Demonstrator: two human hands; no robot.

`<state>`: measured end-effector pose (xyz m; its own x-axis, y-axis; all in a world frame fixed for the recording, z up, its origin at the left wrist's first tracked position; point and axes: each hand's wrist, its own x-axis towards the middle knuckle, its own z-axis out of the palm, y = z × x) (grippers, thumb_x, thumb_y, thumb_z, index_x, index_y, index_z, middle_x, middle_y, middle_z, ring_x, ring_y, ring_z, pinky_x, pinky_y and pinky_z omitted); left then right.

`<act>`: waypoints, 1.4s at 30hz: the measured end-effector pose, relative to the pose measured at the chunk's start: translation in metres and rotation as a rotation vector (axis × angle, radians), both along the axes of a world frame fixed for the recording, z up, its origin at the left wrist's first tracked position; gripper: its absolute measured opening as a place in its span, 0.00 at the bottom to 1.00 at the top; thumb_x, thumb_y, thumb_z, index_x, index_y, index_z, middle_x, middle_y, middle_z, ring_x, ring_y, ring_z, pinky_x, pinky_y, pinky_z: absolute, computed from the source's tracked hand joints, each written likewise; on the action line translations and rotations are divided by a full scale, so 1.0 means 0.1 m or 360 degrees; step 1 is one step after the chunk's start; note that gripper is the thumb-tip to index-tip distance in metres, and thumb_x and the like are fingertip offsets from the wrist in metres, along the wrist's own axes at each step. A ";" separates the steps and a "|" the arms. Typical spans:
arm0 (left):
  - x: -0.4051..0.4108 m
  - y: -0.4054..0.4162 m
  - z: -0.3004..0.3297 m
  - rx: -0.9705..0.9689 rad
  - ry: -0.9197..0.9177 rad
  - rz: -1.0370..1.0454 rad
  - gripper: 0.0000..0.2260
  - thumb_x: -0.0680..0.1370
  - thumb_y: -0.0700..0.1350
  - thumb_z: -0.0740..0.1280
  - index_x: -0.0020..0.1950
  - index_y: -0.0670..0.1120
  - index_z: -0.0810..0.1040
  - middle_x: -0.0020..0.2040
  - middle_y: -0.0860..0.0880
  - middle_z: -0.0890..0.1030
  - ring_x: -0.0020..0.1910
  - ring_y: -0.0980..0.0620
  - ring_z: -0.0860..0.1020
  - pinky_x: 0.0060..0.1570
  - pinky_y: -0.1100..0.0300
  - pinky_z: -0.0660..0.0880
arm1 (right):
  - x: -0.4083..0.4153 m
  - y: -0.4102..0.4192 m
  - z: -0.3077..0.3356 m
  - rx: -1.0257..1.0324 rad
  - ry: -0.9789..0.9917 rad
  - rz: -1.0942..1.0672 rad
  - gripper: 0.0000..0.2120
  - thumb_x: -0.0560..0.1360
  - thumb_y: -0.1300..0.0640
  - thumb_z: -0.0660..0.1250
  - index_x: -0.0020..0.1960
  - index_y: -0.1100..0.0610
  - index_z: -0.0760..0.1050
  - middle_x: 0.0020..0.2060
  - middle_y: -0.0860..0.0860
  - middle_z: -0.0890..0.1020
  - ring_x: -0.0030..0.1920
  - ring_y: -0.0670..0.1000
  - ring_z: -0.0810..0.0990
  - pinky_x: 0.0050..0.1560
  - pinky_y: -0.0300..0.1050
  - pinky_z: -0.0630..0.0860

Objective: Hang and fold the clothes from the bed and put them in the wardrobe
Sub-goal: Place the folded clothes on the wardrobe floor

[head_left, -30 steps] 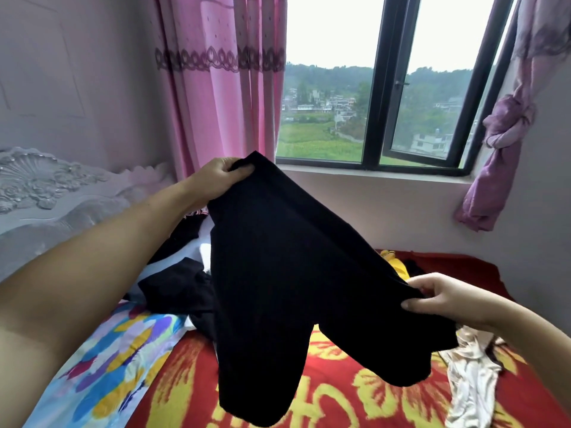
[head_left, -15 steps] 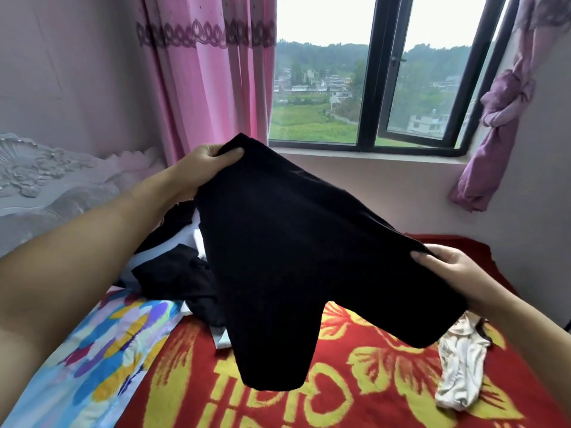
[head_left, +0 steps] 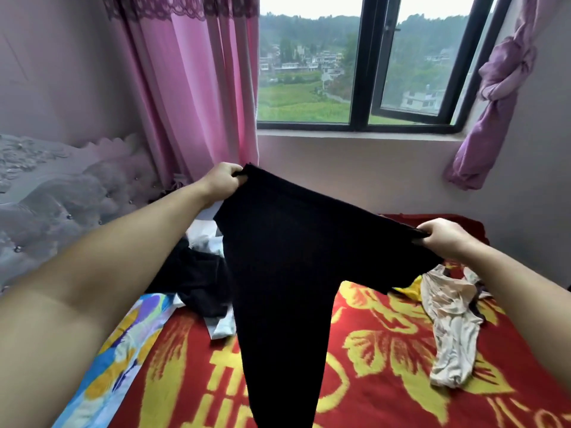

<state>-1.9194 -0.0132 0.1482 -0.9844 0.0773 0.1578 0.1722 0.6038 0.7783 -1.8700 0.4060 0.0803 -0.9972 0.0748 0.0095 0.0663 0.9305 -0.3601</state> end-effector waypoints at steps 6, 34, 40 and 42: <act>-0.39 0.34 0.23 -0.0031 0.0692 0.0444 0.11 0.81 0.41 0.59 0.56 0.38 0.79 0.46 0.47 0.77 0.47 0.51 0.74 0.45 0.67 0.70 | -0.35 0.04 0.41 -0.0116 0.0741 -0.0247 0.16 0.72 0.66 0.61 0.56 0.57 0.81 0.51 0.63 0.82 0.54 0.64 0.79 0.53 0.51 0.73; 2.84 1.53 -5.79 -0.1813 -0.0993 -0.2101 0.09 0.79 0.39 0.58 0.56 0.41 0.75 0.56 0.42 0.79 0.53 0.40 0.78 0.49 0.49 0.73 | 2.17 0.98 -5.14 0.0735 -0.0967 0.0710 0.17 0.73 0.59 0.62 0.58 0.43 0.77 0.62 0.40 0.76 0.68 0.46 0.68 0.73 0.53 0.46; 2.62 2.12 -5.74 -0.1283 -0.0561 -0.1344 0.14 0.81 0.49 0.55 0.65 0.45 0.67 0.58 0.44 0.72 0.55 0.41 0.72 0.46 0.49 0.69 | 1.55 0.72 -5.12 -0.0232 -0.0825 -0.0191 0.13 0.78 0.56 0.62 0.62 0.56 0.74 0.55 0.56 0.79 0.57 0.58 0.77 0.56 0.51 0.73; 2.77 2.35 -5.85 -0.1294 -0.0700 -0.1312 0.24 0.81 0.49 0.58 0.75 0.44 0.58 0.66 0.42 0.67 0.61 0.42 0.69 0.52 0.49 0.68 | 1.53 0.60 -5.19 -0.0166 -0.0996 -0.0140 0.18 0.78 0.48 0.64 0.65 0.54 0.71 0.56 0.54 0.79 0.59 0.57 0.75 0.57 0.52 0.72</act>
<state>-1.6425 0.2217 -0.4365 -0.5527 0.6194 -0.5576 0.5487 0.7740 0.3159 -1.7175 0.4656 -0.4390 -0.8017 0.1255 -0.5845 0.3680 0.8741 -0.3170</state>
